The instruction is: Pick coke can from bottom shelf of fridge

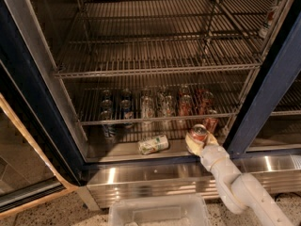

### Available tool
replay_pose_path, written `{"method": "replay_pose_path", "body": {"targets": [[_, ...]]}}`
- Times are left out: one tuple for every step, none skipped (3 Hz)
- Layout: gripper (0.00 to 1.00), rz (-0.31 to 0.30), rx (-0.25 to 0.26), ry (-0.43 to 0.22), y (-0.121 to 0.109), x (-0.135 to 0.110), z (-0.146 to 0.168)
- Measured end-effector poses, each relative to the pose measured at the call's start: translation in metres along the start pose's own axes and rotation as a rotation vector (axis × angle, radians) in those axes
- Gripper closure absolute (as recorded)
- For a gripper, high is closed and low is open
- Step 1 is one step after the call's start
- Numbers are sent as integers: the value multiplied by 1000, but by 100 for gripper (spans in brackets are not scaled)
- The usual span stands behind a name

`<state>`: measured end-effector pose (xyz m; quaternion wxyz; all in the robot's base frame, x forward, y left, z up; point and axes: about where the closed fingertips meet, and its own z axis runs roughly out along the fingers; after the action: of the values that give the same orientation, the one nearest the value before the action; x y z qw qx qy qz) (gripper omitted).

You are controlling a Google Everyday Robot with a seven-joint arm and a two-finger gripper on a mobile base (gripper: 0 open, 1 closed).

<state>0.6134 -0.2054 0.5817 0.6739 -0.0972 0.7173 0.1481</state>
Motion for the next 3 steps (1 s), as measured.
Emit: {"method": "replay_pose_path", "body": {"targets": [[100, -6, -93, 12, 8, 1, -21], [100, -18, -134, -11, 4, -8, -46], [100, -46, -129, -55, -4, -23, -75]]}}
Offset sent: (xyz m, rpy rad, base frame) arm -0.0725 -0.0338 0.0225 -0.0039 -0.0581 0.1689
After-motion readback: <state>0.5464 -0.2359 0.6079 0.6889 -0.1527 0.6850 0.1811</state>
